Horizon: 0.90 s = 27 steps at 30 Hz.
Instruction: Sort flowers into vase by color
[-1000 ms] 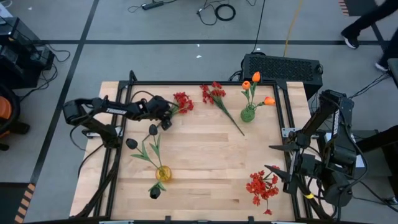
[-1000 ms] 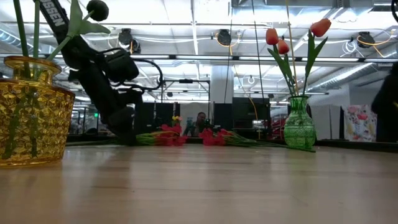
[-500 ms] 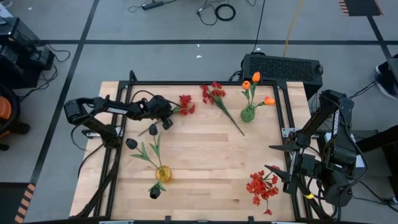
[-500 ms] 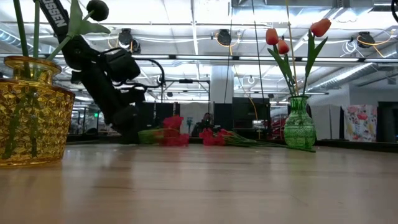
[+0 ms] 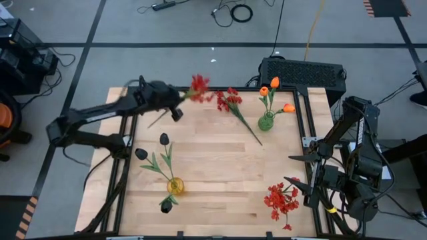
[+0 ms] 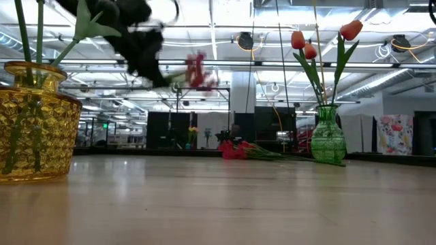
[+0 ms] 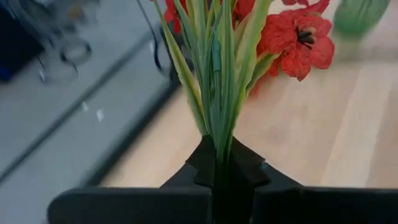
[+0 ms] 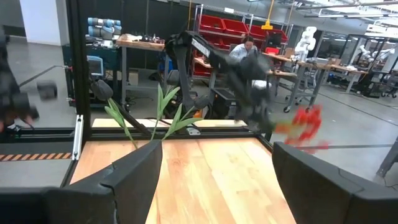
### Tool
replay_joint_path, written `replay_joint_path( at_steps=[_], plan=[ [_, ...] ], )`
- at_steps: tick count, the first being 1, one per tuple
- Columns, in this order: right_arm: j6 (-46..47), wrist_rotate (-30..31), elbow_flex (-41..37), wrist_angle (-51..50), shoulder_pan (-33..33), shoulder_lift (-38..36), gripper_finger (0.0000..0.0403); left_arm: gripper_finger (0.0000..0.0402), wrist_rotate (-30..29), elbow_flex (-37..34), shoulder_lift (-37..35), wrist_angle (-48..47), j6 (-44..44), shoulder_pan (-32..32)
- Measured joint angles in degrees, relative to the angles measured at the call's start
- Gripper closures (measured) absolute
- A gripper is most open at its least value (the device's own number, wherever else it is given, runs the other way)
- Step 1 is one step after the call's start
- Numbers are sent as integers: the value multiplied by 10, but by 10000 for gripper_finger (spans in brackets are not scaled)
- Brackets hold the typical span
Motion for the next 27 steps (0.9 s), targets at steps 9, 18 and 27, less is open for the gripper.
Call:
replay_joint_path(
  at_steps=[9, 18, 27],
  plan=[
    [2, 16, 0, 2, -11, 0, 106, 384, -9, 202, -96, -87, 32, -10],
    [-10, 19, 0, 6, -33, 0, 106, 385, 92, 335, -96, -62, -3, -112],
    [-126, 60, 0, 128, -65, 0, 106, 385, 114, 335, -33, 58, -34, -277]
  ],
)
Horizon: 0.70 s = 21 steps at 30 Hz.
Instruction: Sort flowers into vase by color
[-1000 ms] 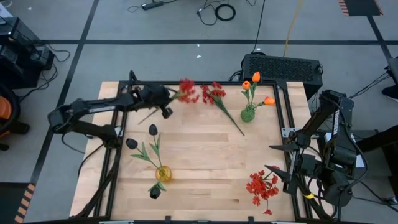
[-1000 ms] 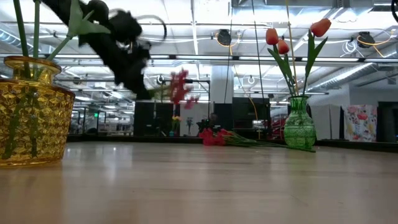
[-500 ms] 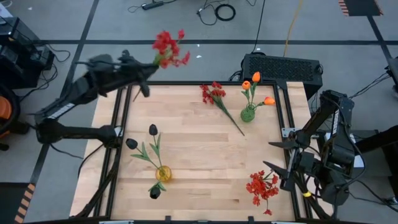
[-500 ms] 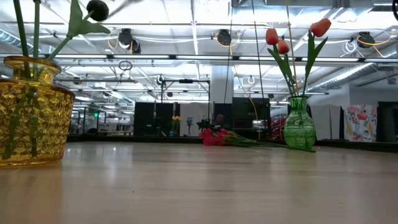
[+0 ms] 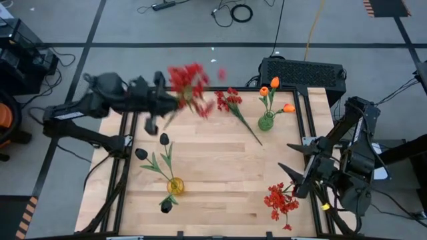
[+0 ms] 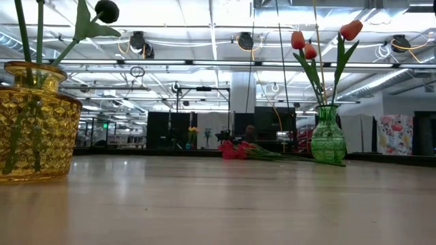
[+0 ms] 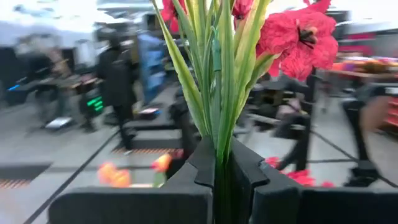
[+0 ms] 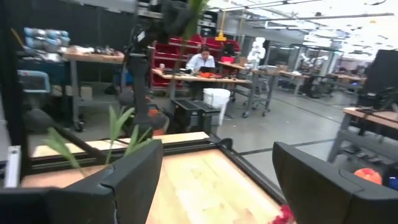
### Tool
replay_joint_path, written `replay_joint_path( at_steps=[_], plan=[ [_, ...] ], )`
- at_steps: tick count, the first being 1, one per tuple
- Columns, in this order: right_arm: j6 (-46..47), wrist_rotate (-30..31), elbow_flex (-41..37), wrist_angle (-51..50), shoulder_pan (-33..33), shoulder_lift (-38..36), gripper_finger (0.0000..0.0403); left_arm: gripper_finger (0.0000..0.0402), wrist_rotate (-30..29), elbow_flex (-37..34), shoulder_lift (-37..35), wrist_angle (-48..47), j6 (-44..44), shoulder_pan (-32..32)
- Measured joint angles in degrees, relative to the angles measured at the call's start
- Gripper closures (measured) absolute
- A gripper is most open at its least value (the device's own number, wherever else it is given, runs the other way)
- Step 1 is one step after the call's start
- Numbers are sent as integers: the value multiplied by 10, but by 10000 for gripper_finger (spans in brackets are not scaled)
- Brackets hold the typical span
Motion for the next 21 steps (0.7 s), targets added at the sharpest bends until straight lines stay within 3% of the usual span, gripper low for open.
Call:
replay_joint_path(
  at_steps=[3, 5, 9, 13, 16, 21],
  plan=[
    [-123, -20, 0, 96, -25, 0, 106, 385, 0, 0, 38, 62, 24, -49],
    [-234, -68, 0, 188, -43, 0, 106, 385, 0, 0, 61, 106, 37, -72],
    [-474, -226, 0, 407, -81, 0, 106, 385, -1, 0, 96, 169, 56, -98],
    [-640, -376, 0, 553, -127, 0, 106, 385, -2, 0, 114, 201, 66, -111],
    [-691, -442, 0, 595, -176, 1, 106, 385, -2, 0, 124, 215, 67, -120],
    [-606, -564, 1, 595, -280, 27, 106, 385, -5, 0, 139, 221, 79, -138]
  ],
)
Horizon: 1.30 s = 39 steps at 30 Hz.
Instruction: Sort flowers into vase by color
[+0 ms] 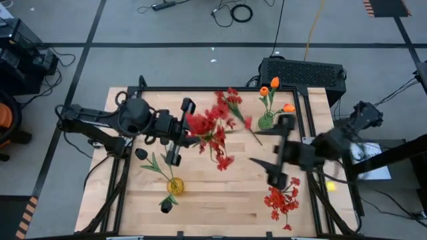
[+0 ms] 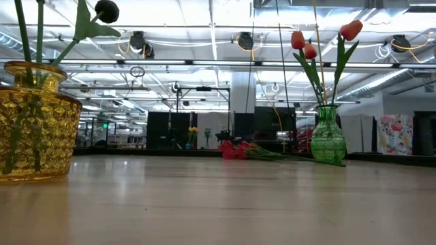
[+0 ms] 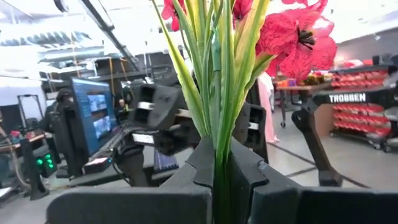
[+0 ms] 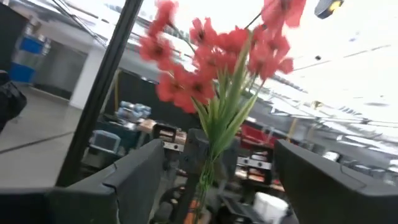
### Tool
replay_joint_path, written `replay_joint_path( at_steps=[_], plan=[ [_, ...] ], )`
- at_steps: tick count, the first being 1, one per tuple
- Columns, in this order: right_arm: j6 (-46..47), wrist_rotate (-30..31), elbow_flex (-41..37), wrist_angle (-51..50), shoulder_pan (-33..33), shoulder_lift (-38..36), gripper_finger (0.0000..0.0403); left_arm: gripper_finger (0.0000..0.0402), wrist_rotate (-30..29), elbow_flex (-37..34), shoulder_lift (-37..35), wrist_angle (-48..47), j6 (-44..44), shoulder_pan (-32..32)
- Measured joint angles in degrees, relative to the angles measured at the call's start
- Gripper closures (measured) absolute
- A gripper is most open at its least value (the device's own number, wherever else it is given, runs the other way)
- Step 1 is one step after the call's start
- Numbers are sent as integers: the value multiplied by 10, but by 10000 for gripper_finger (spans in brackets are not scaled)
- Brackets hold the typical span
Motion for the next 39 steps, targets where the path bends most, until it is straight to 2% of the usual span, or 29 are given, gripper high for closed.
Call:
replay_joint_path(
  at_steps=[2, 10, 23, 27, 34, 39],
  plan=[
    [30, -37, 0, 0, -29, 14, 106, 385, -3, 0, 9, 0, 9, -10],
    [123, -110, 0, 1, -92, 53, 106, 385, -42, 0, 37, 0, 39, -39],
    [167, -174, 0, 15, -120, 78, 112, 376, -68, -1, 75, 7, 50, -38],
    [169, -174, 0, 14, -122, 78, 141, 375, -71, -1, 77, 6, 50, -37],
    [175, -174, 0, 4, -125, 86, 227, 375, -71, -1, 76, 24, 50, -30],
    [171, -174, -1, 18, -131, 92, 275, 374, -71, -1, 76, 28, 50, -30]
  ],
)
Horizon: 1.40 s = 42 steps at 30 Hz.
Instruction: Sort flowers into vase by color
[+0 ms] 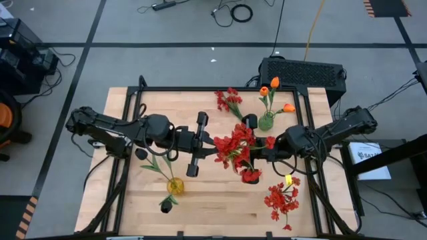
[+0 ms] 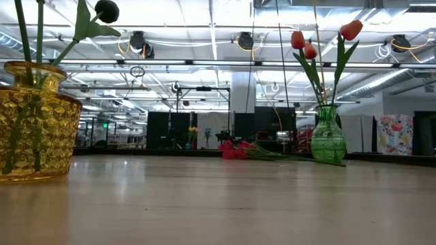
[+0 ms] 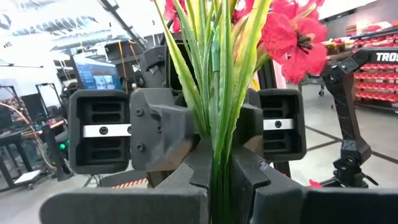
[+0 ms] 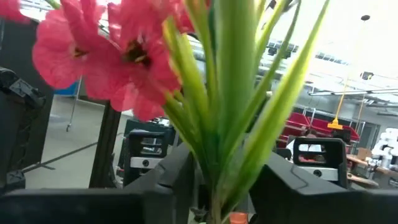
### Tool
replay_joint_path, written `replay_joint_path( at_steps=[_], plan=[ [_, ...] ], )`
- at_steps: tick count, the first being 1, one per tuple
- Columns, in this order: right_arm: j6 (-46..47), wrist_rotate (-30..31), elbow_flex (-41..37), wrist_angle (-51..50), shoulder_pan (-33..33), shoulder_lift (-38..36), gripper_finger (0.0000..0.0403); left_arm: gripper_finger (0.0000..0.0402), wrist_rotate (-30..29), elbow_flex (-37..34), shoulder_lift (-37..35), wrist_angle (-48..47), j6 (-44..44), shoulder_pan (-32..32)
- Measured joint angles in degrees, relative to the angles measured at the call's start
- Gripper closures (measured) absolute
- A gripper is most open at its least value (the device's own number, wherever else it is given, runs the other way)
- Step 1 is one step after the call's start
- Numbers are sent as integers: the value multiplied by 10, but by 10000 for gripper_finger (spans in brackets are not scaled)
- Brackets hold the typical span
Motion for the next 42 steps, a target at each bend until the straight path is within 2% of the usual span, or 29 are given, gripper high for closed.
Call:
replay_joint_path(
  at_steps=[7, 10, 13, 21, 25, 32, 36, 42],
  plan=[
    [-4, 0, 0, 8, 0, 1, 338, 373, 0, 0, 0, -4, -1, 0],
    [-3, 0, 0, 8, 0, 1, 362, 357, 0, 0, -1, -8, -5, 0],
    [0, 0, 0, 4, 0, 1, 374, 318, 0, 1, -2, -23, -6, 0],
    [0, 3, 0, 6, 0, 0, 381, 182, -3, 1, 0, -40, -6, -5],
    [0, 2, 0, -8, 2, -16, 381, 142, -38, 0, -13, -55, -6, -10],
    [16, 51, 0, -112, 37, -91, 381, 114, -64, 0, -67, -142, -19, -30],
    [67, 53, 0, -209, 69, -142, 381, 114, -122, 0, -94, -229, -62, -38],
    [151, 113, 0, -346, 136, -208, 386, 114, -210, -7, -103, -343, -104, -40]
  ],
)
